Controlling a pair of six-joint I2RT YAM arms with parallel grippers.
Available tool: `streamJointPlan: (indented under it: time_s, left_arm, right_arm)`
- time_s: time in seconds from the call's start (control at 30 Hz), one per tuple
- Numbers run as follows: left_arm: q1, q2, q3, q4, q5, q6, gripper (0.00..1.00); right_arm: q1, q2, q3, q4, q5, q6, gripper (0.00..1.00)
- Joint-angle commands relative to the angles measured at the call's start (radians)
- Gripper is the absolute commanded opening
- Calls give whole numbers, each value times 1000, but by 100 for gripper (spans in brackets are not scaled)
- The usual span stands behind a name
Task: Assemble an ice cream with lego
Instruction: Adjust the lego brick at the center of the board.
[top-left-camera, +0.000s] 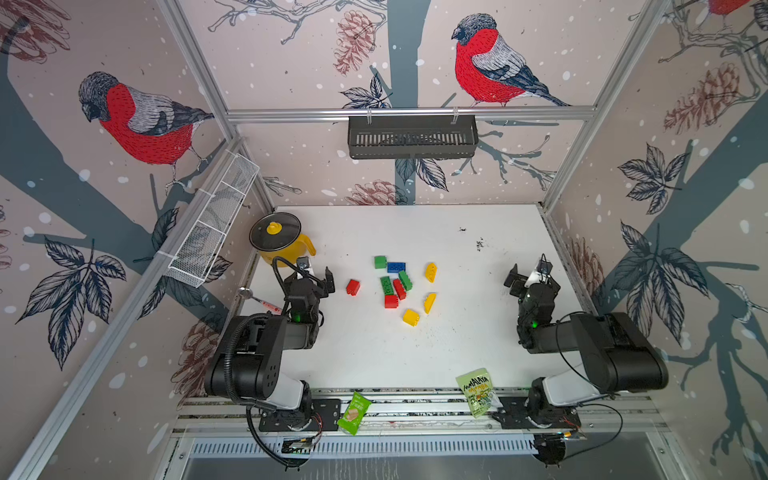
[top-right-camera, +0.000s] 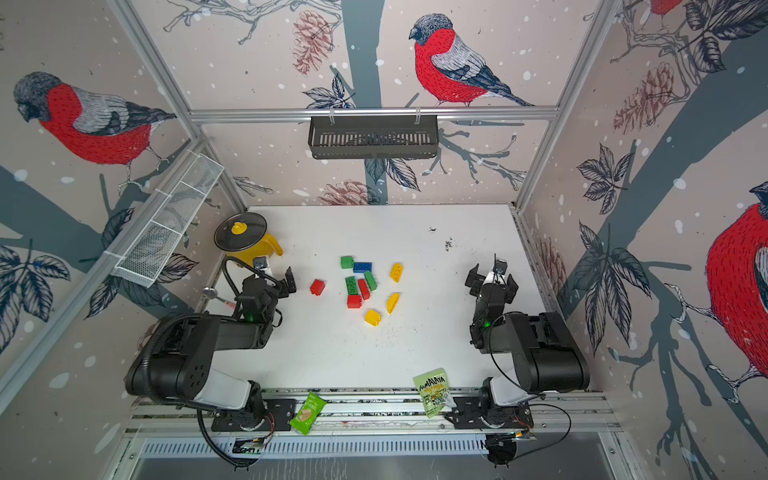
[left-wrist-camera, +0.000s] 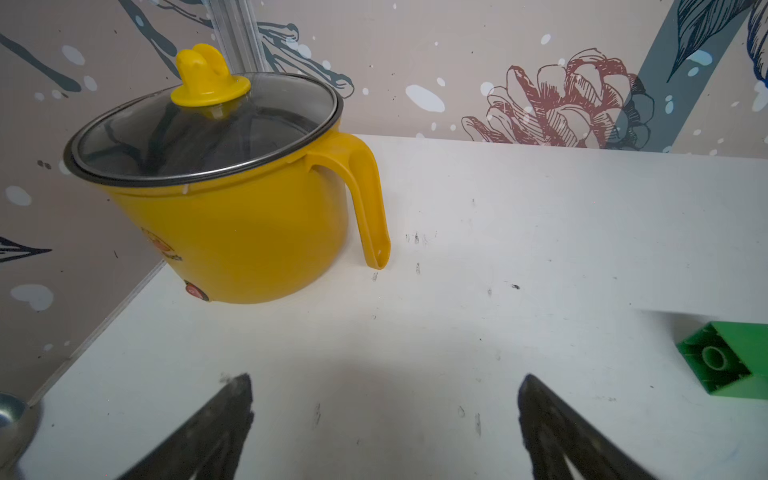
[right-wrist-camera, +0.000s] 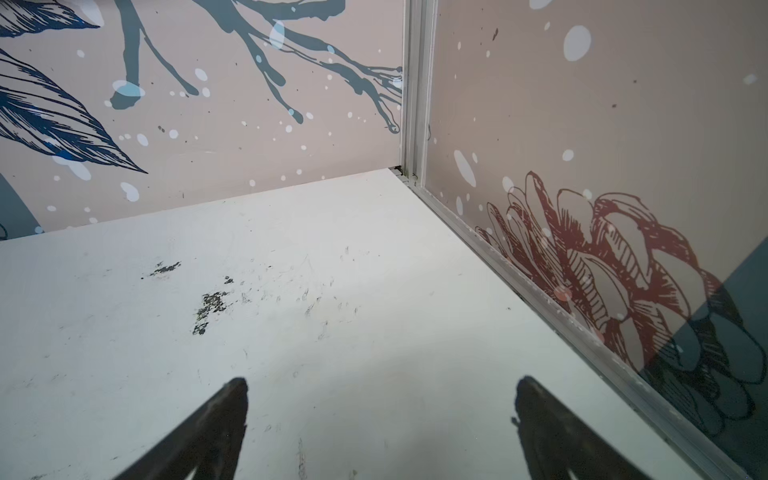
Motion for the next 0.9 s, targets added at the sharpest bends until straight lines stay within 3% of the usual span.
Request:
streamJointPlan:
  time_s: [0.0, 0.87]
  left_arm:
    - [3, -2, 5, 63, 7, 6, 98]
    - [4, -2, 5, 61, 11, 6, 98]
  right_arm:
    - [-1, -1, 3, 27, -5, -12, 99]
    - [-13, -3, 2, 25, -30, -9, 99]
